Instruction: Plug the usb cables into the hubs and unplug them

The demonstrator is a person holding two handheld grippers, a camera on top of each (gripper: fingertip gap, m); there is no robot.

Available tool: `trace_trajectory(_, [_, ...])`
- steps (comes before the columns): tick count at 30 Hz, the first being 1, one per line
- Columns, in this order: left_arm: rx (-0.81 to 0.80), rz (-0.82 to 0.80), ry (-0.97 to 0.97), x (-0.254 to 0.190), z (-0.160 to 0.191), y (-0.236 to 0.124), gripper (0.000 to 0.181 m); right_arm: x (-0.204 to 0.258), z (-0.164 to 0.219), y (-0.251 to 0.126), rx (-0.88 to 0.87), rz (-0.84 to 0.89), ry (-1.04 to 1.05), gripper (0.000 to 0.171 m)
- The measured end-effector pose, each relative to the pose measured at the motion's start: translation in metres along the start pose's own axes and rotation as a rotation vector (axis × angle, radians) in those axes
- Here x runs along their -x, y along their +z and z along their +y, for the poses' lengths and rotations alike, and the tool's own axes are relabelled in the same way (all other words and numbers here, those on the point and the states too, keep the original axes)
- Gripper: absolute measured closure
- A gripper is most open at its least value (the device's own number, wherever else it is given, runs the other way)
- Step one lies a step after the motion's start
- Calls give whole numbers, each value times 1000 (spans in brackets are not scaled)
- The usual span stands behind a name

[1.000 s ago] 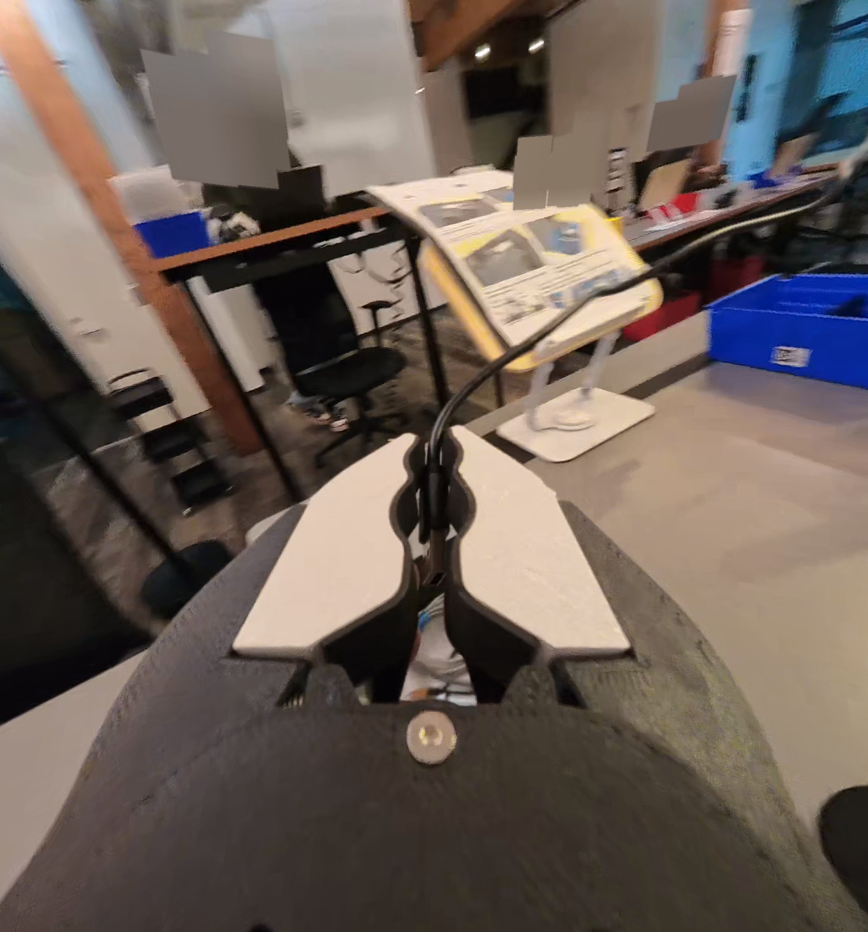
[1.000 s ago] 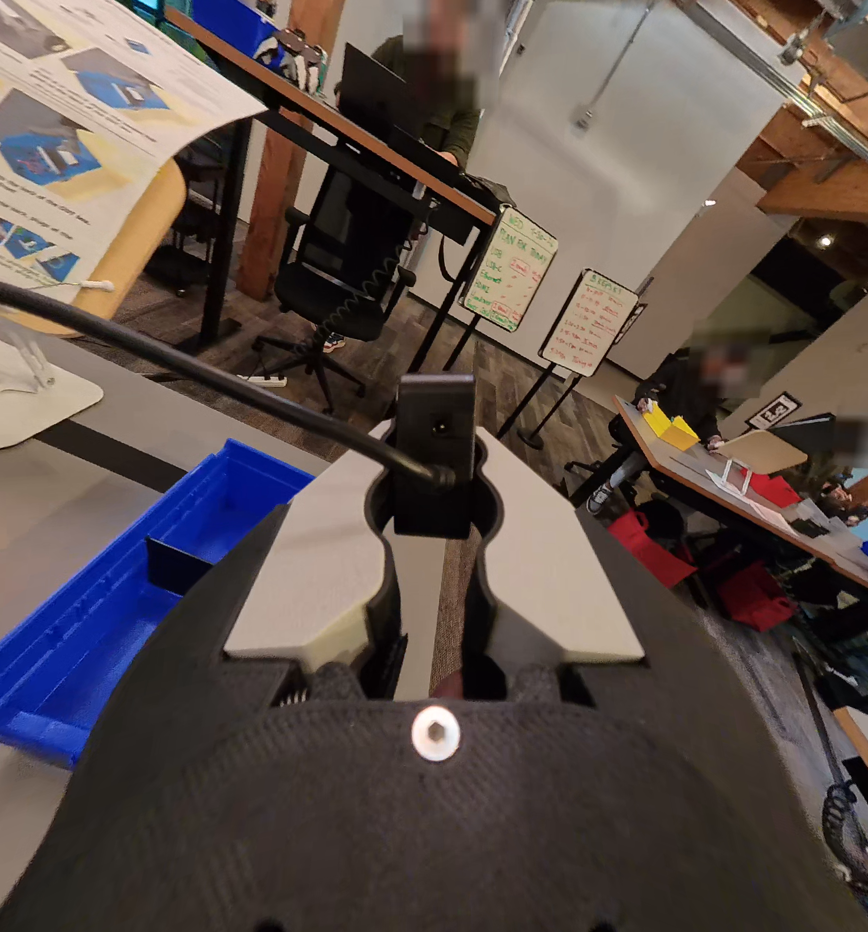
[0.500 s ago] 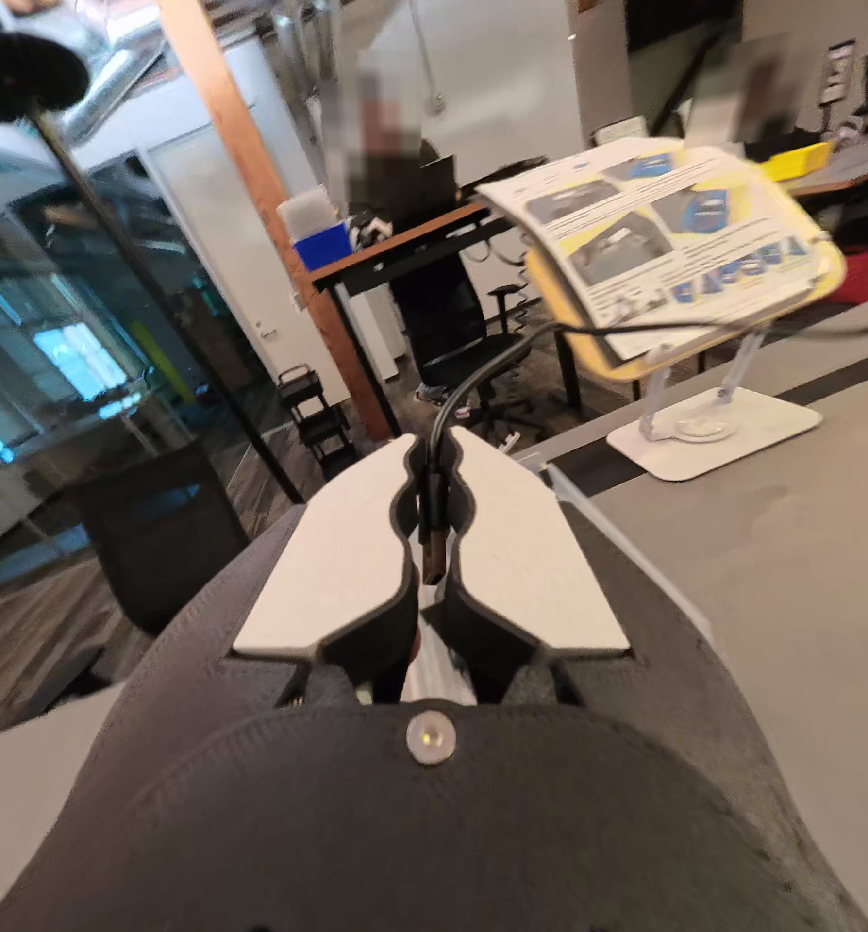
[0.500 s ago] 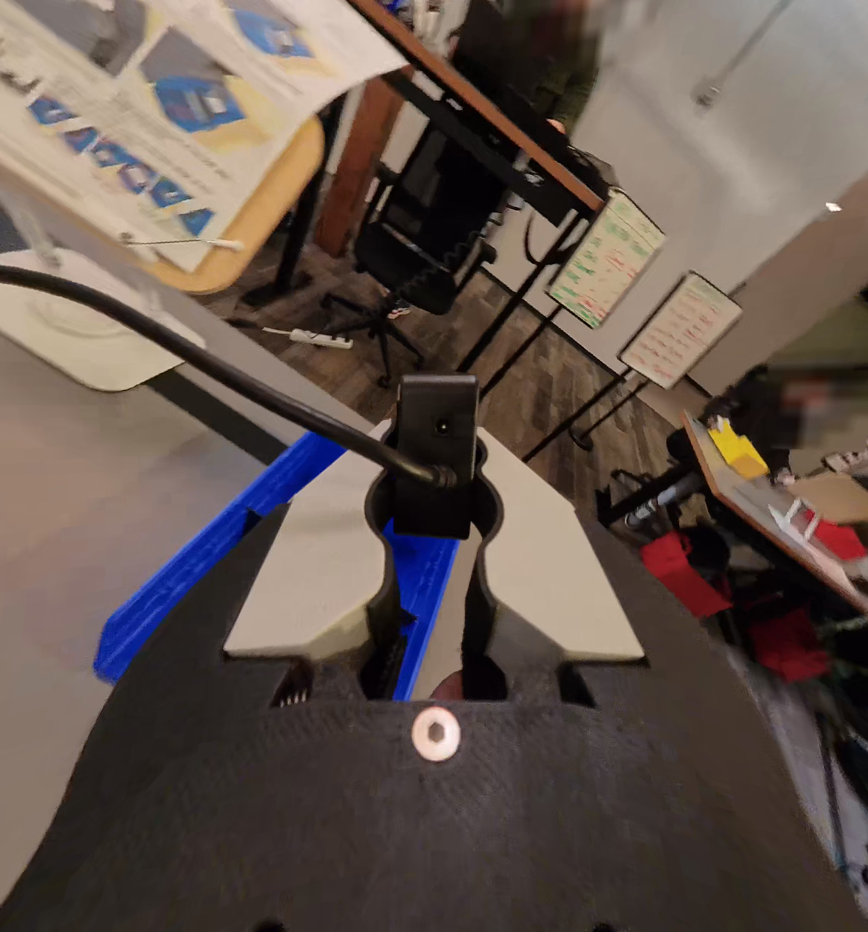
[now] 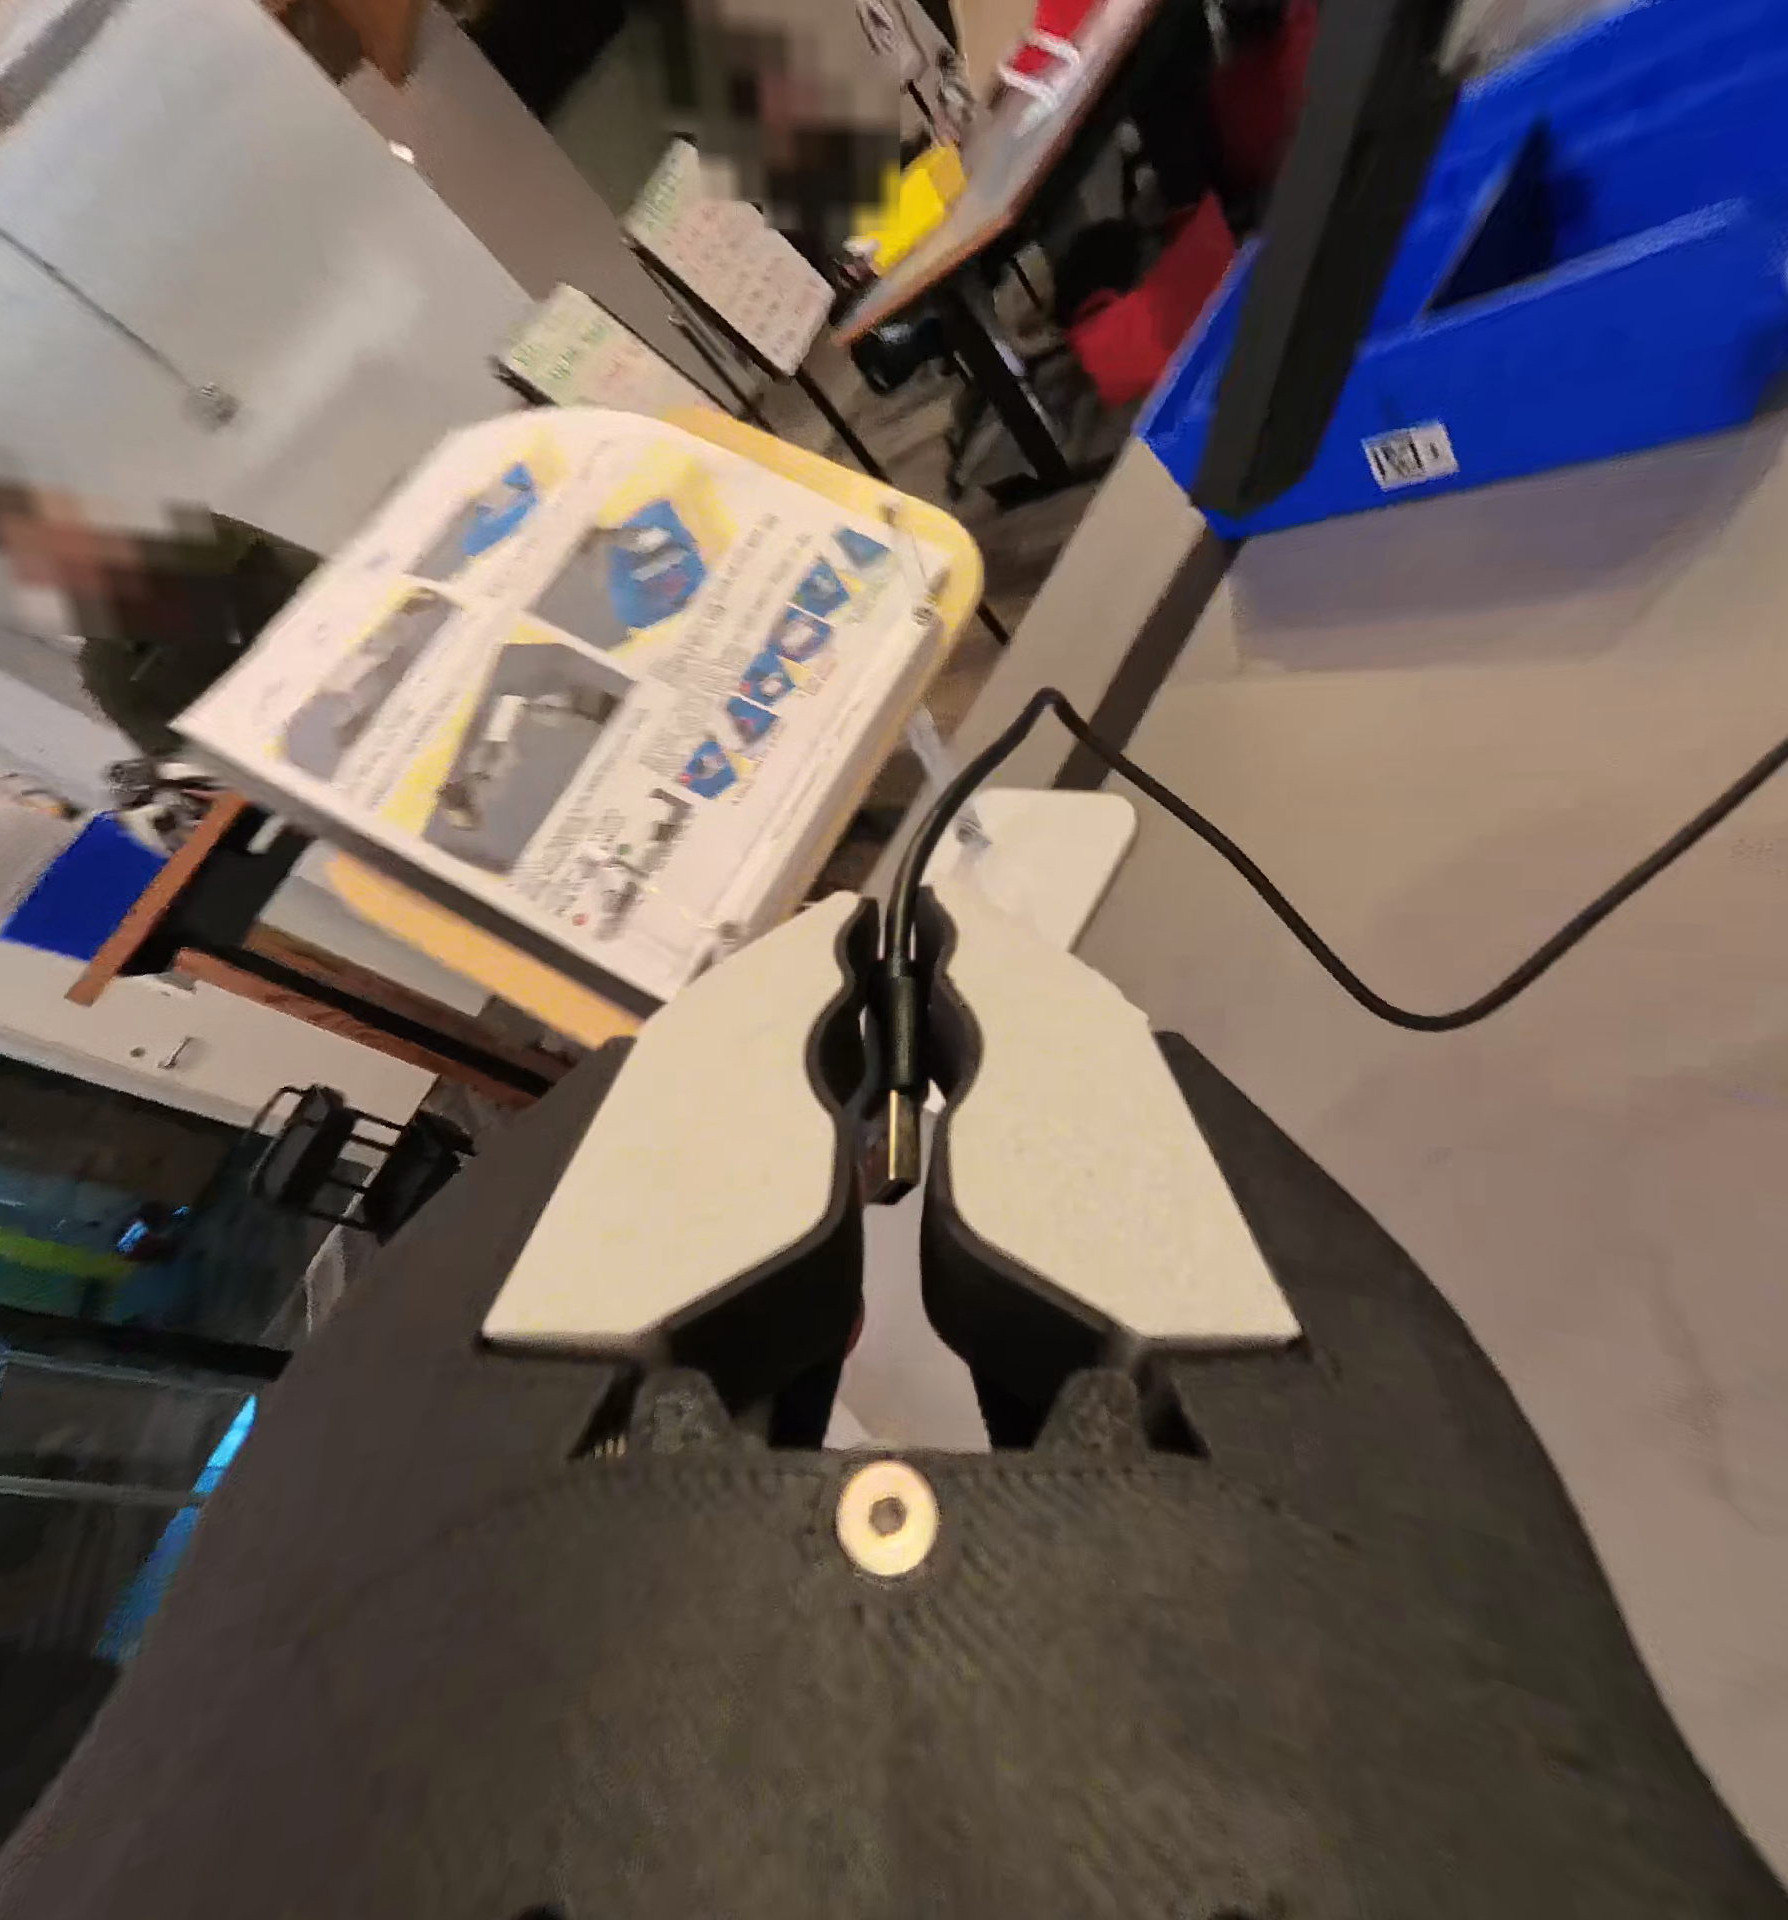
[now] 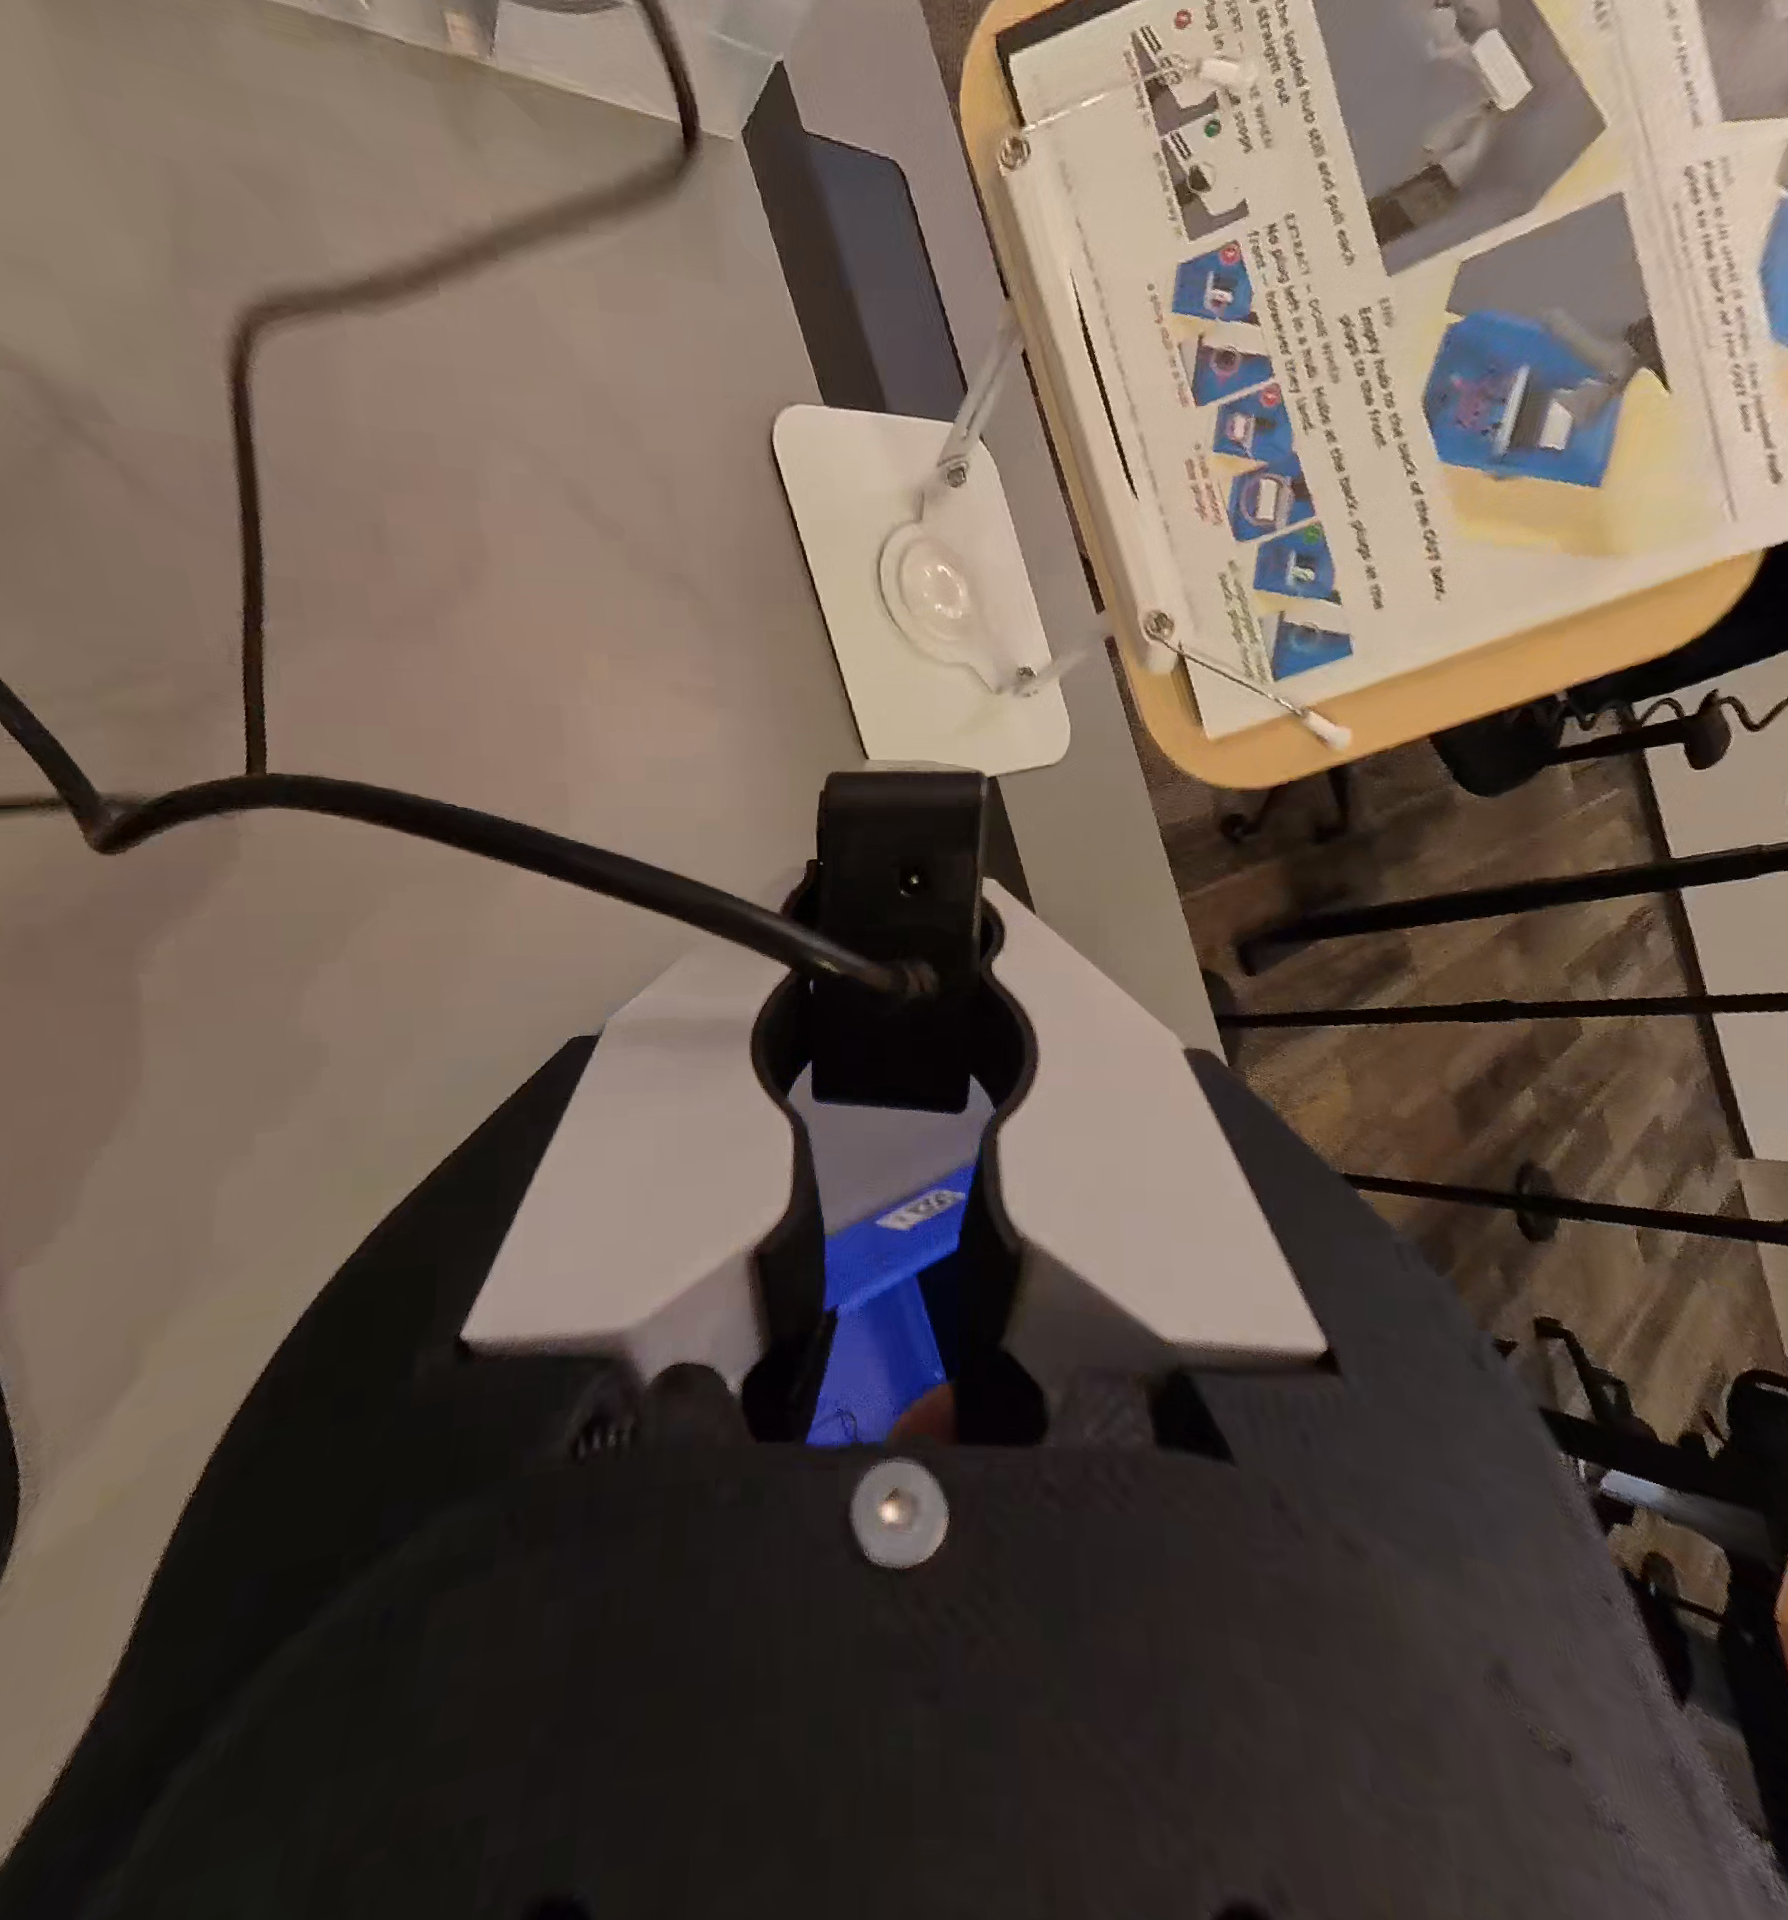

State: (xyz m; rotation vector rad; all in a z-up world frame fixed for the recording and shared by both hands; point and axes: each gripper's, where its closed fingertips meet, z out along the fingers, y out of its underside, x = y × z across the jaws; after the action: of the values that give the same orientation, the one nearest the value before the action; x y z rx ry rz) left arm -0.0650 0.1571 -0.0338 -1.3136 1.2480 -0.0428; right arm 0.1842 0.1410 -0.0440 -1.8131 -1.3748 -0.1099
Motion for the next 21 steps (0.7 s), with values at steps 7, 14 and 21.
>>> trace_trajectory(7, [165,148,-16,-68,70,95,174,20,-6,35,81,-92,-18,150])
trace_trajectory(14, [219,291,-125,-100,107,133,141,28,3,63,185,-154,-36,150])
trace_trajectory(21, [114,305,-89,-71,68,118,95,44,5,84,237,-269,-70,150])
